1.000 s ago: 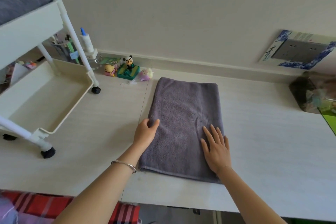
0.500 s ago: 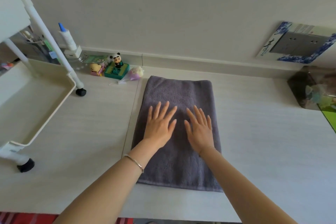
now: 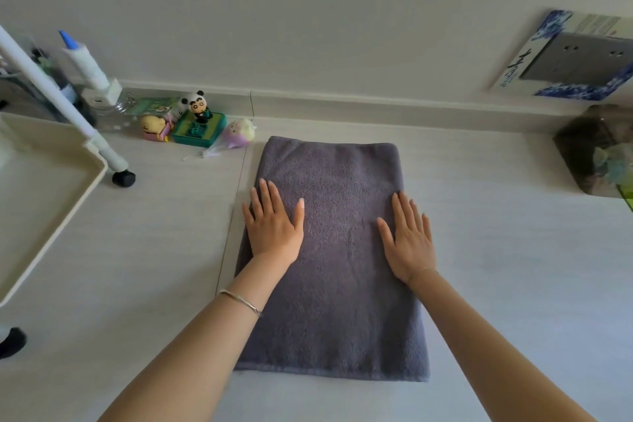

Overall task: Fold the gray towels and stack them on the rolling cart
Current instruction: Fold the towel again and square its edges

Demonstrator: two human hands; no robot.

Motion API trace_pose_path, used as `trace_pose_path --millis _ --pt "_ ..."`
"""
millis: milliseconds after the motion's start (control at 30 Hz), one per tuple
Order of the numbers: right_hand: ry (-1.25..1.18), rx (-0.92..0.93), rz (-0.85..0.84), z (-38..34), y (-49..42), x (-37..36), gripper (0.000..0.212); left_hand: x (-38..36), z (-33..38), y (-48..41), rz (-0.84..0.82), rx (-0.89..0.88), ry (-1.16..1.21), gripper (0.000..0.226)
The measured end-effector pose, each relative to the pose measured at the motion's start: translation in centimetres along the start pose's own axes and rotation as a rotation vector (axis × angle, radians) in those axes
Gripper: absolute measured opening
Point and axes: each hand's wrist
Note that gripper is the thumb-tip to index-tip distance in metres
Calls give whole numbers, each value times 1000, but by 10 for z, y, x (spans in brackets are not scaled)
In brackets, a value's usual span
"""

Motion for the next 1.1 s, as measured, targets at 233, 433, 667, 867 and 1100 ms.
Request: trace_pose_path --millis 233,433,667,867,1100 --pt "-7 233 51 -53 -46 6 55 7 39 -39 40 -396 -6 58" --pt "88 330 -37 -52 -92 -11 54 -2 31 -76 -30 -316 -85 52" --pt "85 228 18 -40 -120 -7 78 1 24 -105 -58 -78 -95 70" --pt "85 125 10 -27 -118 4 66 11 8 -89 -36 -62 -94 78" --pt "-70 312 66 -13 -18 13 54 5 29 37 12 -468 -7 68"
Point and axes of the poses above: each hand's wrist, its own y-axis away from the middle knuckle, its own x-axis out of the back of the hand, z = x × y, and after that the axes turned 9 degrees about -x, right-handed
